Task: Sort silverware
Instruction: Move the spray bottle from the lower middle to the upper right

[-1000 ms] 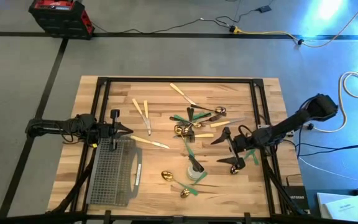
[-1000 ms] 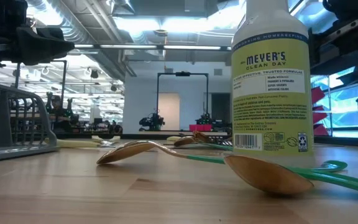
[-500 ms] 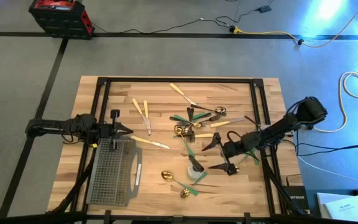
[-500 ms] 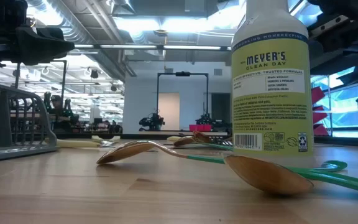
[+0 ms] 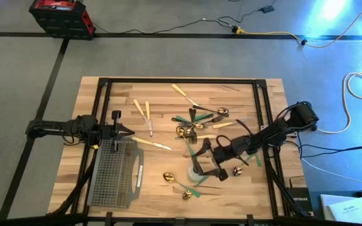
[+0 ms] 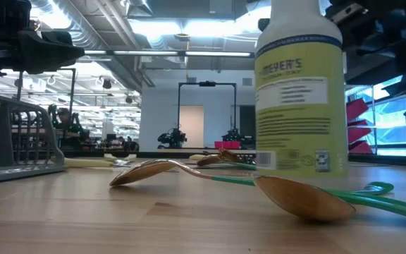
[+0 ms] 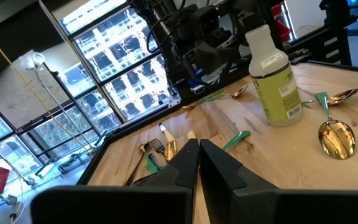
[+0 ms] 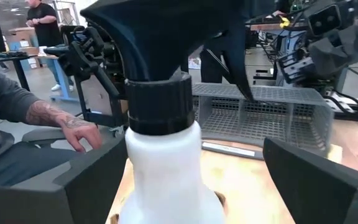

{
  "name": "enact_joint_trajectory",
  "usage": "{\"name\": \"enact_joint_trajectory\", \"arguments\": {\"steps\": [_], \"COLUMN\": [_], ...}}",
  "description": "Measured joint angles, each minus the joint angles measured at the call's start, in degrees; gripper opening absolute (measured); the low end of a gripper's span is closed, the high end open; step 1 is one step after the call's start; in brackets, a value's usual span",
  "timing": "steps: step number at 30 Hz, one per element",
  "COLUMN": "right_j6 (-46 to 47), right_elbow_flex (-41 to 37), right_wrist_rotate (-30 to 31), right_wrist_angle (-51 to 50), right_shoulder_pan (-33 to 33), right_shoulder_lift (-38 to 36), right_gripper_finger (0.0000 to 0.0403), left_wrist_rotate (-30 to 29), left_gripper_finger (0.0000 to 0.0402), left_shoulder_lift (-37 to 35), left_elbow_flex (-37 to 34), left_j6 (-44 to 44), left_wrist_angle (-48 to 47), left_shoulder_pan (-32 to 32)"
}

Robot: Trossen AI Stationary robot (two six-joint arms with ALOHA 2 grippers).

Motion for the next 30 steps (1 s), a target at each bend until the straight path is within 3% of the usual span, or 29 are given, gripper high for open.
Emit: {"name": "enact_joint_trajectory", "arguments": {"steps": [11, 30], "right_j6": [0.0, 0.85], "right_elbow_flex": [5.93, 5.95], "right_wrist_rotate": [-1.49, -1.43], "right_wrist_angle": [-0.04, 1.53], "right_shoulder_pan": [0.02, 0.04], "right_shoulder_lift": [6.34, 6.76], "right_gripper_finger": [0.0358, 0.0354], "left_wrist_rotate": [0.0, 0.0], "left_gripper_finger": [0.0, 0.0], "left_shoulder_lift": [0.0, 0.0], "left_elbow_flex": [0.0, 0.0], "left_j6": [0.0, 0.0], "left_wrist_angle": [0.0, 0.02], "left_shoulder_pan": [0.02, 0.0]}}
